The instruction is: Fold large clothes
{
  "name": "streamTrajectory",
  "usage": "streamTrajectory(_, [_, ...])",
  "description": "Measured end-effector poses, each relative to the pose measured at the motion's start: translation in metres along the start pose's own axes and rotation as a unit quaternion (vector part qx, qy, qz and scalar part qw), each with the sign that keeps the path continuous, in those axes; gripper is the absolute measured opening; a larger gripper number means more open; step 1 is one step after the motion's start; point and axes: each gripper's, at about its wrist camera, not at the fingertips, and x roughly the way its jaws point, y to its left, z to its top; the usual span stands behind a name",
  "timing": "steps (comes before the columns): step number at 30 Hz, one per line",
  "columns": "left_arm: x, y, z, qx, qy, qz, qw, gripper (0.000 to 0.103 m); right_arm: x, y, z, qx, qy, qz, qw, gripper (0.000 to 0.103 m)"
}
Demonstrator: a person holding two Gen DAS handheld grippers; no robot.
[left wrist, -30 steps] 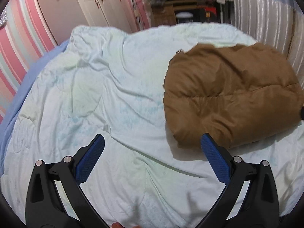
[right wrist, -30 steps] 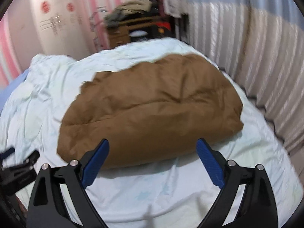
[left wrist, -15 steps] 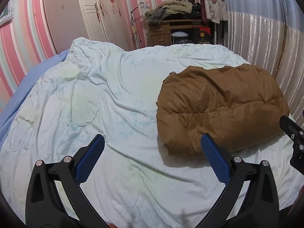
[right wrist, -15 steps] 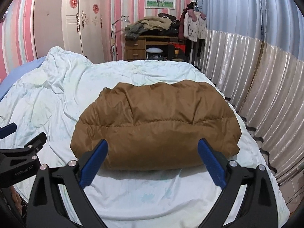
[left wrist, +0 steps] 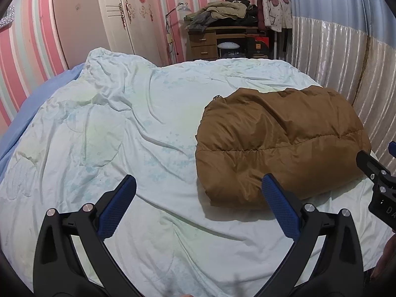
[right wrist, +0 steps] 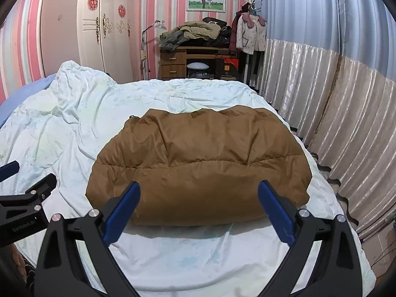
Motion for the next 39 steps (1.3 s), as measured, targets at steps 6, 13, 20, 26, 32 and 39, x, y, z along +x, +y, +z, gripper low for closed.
streamTrajectory(6, [0.004, 0.0, 0.001, 0.0, 0.002, -0.003, 1.0, 0.1, 0.004, -0.002, 0.001, 0.001, 0.003, -0.001, 1.0, 0.096])
streamTrajectory(13, [0.003, -0.003, 0.001, 0.006, -0.003, -0.001, 1.0, 0.1, 0.008, -0.004, 0.0, 0.007, 0.009, 0.001, 1.0, 0.096])
streamTrajectory(20, [-0.003, -0.007, 0.0, 0.018, -0.025, -0.001, 0.9995, 0.1, 0.01, -0.006, -0.002, 0.011, 0.012, -0.007, 1.0, 0.096])
streamTrajectory(26, [-0.007, -0.014, -0.001, 0.037, -0.037, 0.001, 0.9986, 0.1, 0.011, -0.006, -0.002, 0.011, 0.014, -0.008, 1.0, 0.096])
streamTrajectory(32, [-0.006, -0.012, -0.001, 0.029, -0.036, 0.001, 0.9989, 0.1, 0.011, -0.005, -0.002, 0.01, 0.015, -0.009, 1.0, 0.096])
streamTrajectory(39, [-0.003, -0.009, 0.0, 0.023, -0.029, 0.006, 0.9993, 0.1, 0.011, -0.008, -0.002, 0.007, 0.012, -0.009, 1.0, 0.096])
